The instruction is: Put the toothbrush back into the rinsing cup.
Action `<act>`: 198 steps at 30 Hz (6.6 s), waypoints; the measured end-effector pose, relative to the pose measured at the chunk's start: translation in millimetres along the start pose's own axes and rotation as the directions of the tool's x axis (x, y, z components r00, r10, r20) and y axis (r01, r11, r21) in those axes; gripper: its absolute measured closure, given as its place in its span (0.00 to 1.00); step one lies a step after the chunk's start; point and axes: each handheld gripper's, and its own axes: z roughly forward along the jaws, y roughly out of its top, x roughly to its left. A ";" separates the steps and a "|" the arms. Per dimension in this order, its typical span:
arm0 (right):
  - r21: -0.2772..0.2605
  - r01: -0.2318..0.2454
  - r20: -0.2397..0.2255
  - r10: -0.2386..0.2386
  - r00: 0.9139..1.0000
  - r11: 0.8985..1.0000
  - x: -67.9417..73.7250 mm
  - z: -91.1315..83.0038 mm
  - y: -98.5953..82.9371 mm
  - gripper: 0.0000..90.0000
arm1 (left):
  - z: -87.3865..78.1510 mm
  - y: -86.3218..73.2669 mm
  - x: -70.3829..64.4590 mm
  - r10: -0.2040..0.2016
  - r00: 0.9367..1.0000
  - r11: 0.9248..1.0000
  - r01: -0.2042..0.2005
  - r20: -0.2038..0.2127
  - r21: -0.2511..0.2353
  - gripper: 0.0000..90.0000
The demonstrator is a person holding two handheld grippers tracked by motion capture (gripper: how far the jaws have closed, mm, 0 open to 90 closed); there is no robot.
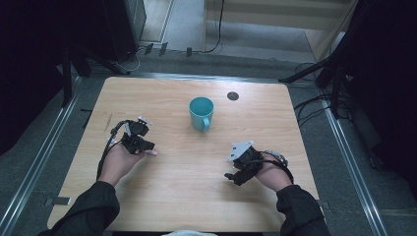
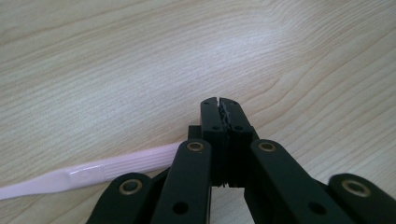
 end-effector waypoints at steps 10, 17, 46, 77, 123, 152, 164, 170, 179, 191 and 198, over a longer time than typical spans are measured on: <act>0.010 0.012 -0.015 -0.012 1.000 1.000 0.9 2.0 0.2 0.18 | 4.4 -0.5 -0.6 0.004 1.000 1.000 -0.004 -0.015 0.016 0.99; 0.019 0.015 -0.020 -0.014 1.000 1.000 1.7 2.8 0.4 0.18 | 6.1 1.0 1.0 0.009 1.000 1.000 -0.009 -0.015 0.024 0.99; 0.029 0.020 -0.024 -0.020 1.000 0.999 2.0 3.6 -0.5 0.18 | -5.0 -27.0 4.2 -0.012 1.000 0.993 0.013 -0.008 0.113 0.99; 0.047 0.036 -0.033 -0.034 0.999 0.998 3.3 5.9 -0.2 0.18 | -31.2 -66.5 39.8 -0.125 0.991 0.980 0.129 -0.037 0.149 0.96; 0.080 0.006 -0.022 -0.004 1.000 0.997 10.8 1.0 -15.0 0.18 | -20.6 -24.8 80.3 -0.242 0.961 0.935 0.268 -0.132 0.232 0.77; 0.075 0.018 -0.028 -0.016 0.999 0.997 11.3 2.3 -12.5 0.18 | -17.6 -23.8 72.9 -0.194 0.961 0.935 0.242 -0.196 0.259 0.87; 0.072 0.019 -0.027 -0.018 0.999 0.997 10.1 1.8 -12.7 0.18 | -20.2 -26.6 74.4 -0.207 0.966 0.932 0.243 -0.156 0.267 0.87; 0.072 0.020 -0.029 -0.018 0.999 0.997 10.5 2.0 -12.3 0.18 | -23.4 -28.4 76.1 -0.214 0.967 0.933 0.244 -0.136 0.264 0.88; 0.079 0.021 -0.034 -0.018 0.999 0.997 10.8 2.3 -12.0 0.18 | -37.1 -28.0 72.4 -0.212 0.974 0.952 0.223 -0.077 0.208 0.88; 0.083 0.023 -0.033 -0.021 0.999 0.996 11.2 2.9 -12.2 0.18 | -40.8 -24.3 67.7 -0.170 0.983 0.967 0.179 -0.063 0.182 0.88; 0.081 0.022 -0.034 -0.020 0.999 0.996 10.9 2.6 -12.3 0.18 | -52.2 -23.7 66.0 -0.180 0.983 0.974 0.183 -0.034 0.131 0.88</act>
